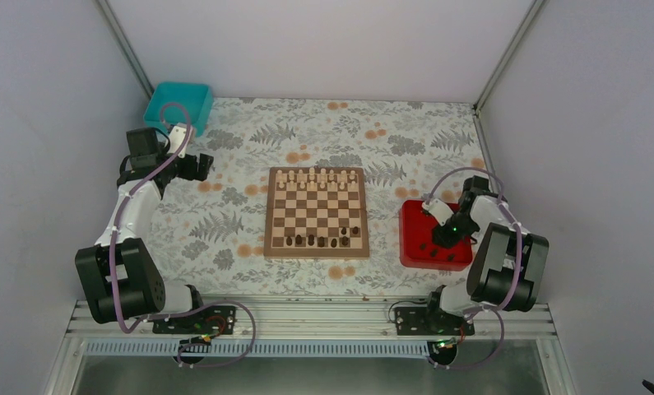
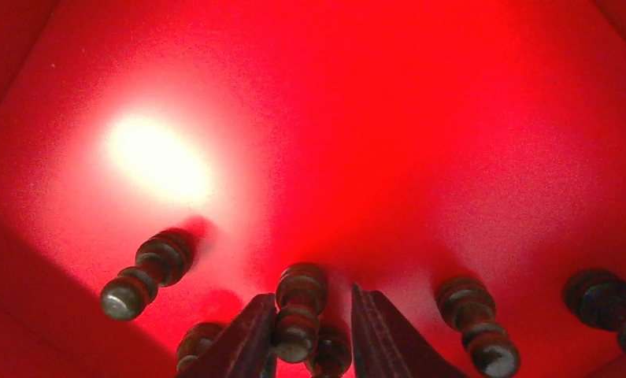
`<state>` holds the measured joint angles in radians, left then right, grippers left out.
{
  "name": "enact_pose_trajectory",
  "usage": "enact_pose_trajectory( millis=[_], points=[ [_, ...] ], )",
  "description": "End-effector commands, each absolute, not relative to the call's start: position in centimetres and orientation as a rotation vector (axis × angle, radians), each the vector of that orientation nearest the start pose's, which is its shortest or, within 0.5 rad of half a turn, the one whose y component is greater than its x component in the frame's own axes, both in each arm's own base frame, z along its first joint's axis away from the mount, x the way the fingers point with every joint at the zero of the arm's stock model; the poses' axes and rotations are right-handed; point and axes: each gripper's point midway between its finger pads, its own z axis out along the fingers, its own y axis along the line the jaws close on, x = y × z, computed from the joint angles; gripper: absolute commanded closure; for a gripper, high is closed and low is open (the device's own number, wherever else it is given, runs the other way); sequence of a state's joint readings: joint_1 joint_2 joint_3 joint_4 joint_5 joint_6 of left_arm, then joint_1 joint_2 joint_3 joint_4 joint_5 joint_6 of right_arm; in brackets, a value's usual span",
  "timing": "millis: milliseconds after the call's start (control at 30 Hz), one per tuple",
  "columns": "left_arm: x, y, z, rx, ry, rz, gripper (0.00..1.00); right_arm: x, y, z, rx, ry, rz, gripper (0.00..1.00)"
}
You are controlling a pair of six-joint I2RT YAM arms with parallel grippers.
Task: Set up the chess pieces on the board
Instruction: Pick up the chess piece from the storage box.
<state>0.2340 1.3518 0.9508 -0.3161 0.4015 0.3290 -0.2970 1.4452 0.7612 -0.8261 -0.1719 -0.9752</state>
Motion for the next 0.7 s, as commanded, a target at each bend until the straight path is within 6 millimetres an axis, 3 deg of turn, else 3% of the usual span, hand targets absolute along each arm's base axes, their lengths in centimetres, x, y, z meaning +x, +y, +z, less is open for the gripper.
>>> enact_pose_trajectory(
  millis=[0, 200, 400, 533, 667],
  points=[
    [39.4, 2.5, 18.7, 0.317, 2.177, -0.162, 0.0, 23.1, -4.1, 2.3, -0.983, 2.803, 0.148, 0.77],
    [39.3, 2.6, 18.7, 0.314, 2.178, -0.16, 0.0, 23.9, -3.5, 4.5, -0.99, 2.752, 0.187, 0.88],
    [39.3, 2.5, 18.8, 0.314, 2.178, -0.167, 0.0, 25.2, -1.4, 10.3, -1.056, 2.668, 0.167, 0.9],
    [39.3, 2.4, 18.8, 0.316, 2.176, -0.17, 0.0, 27.3, 3.2, 15.9, -1.182, 2.533, 0.119, 0.89],
    [39.3, 2.4, 18.8, 0.317, 2.175, -0.173, 0.0, 29.6, 9.7, 20.6, -1.331, 2.387, 0.123, 0.89]
  ],
)
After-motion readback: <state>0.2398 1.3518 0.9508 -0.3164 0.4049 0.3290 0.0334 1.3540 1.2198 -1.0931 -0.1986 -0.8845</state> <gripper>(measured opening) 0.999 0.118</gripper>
